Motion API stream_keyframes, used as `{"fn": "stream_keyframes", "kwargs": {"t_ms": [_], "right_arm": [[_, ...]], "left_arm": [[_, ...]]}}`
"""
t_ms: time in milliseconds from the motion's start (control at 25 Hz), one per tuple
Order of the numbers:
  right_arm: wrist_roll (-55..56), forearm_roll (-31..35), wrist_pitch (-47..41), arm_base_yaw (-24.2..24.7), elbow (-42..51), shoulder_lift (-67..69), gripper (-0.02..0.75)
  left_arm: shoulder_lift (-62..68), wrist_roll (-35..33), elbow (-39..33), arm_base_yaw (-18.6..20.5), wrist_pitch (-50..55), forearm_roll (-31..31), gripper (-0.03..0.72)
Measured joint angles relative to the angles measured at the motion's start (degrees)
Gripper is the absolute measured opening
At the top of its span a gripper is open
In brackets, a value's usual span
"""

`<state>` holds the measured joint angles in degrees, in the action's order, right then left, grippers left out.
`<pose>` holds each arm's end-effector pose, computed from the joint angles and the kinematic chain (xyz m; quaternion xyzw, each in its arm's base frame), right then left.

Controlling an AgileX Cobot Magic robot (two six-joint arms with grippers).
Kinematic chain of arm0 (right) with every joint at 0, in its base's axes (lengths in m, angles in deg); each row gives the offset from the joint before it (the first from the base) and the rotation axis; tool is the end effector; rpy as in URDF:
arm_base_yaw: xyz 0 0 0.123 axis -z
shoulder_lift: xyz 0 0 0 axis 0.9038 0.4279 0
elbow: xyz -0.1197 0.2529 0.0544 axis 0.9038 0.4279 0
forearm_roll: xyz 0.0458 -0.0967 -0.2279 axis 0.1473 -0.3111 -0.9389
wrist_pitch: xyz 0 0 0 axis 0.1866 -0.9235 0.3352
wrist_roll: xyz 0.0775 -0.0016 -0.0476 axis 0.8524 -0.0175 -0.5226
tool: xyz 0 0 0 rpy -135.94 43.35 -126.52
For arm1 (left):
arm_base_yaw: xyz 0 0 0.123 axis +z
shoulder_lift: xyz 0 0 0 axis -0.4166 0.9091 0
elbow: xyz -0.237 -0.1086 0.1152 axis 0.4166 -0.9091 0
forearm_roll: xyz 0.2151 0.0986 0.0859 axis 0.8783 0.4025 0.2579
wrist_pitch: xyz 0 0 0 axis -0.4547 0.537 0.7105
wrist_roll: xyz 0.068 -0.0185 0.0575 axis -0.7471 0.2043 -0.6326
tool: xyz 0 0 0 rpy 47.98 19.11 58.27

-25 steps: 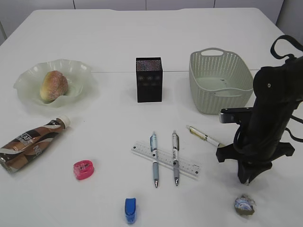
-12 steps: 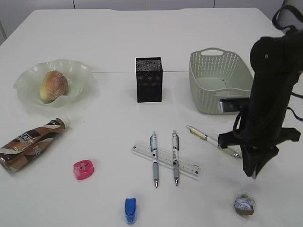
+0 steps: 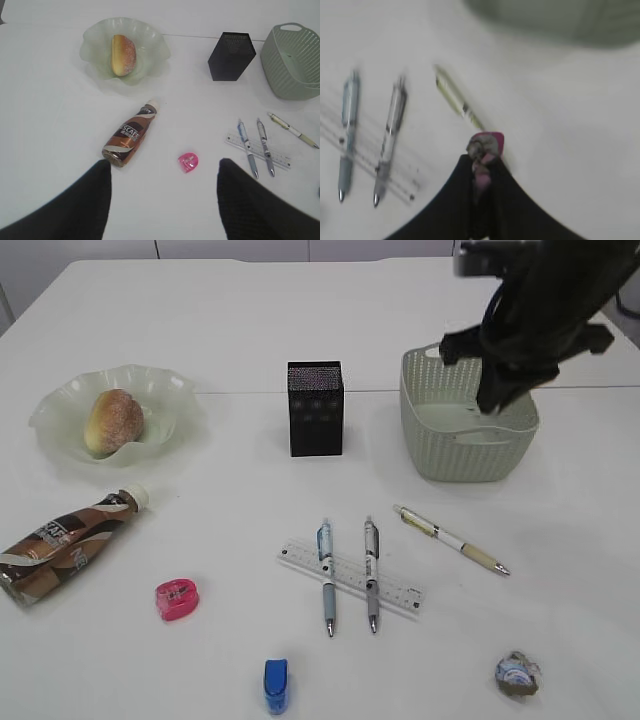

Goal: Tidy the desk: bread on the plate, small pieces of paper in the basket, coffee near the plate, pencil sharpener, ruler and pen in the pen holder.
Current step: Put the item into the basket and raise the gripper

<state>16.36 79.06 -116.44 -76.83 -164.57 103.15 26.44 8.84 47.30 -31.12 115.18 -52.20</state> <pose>0.3845 0.0861 0.2809 -0.0725 0.9866 0.0371 0.1413 0.0796 -0.0164 0.4524 -0.0235 0.8933 -0.1070 0.4359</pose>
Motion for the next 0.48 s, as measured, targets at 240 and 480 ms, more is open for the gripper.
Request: {"fn": "stream_keyframes", "kwargs": {"t_ms": [240, 480], "right_arm": [[0.0, -8.47, 13.44, 0.0, -3.99, 0.28, 0.022], [1.55, -15.4, 19.78, 0.0, -4.12, 5.58, 0.022]], "left_arm": [[0.0, 0.0, 0.0, 0.0, 0.0, 0.0, 0.486], [0.0, 0.0, 0.0, 0.0, 0.0, 0.0, 0.486]]}}
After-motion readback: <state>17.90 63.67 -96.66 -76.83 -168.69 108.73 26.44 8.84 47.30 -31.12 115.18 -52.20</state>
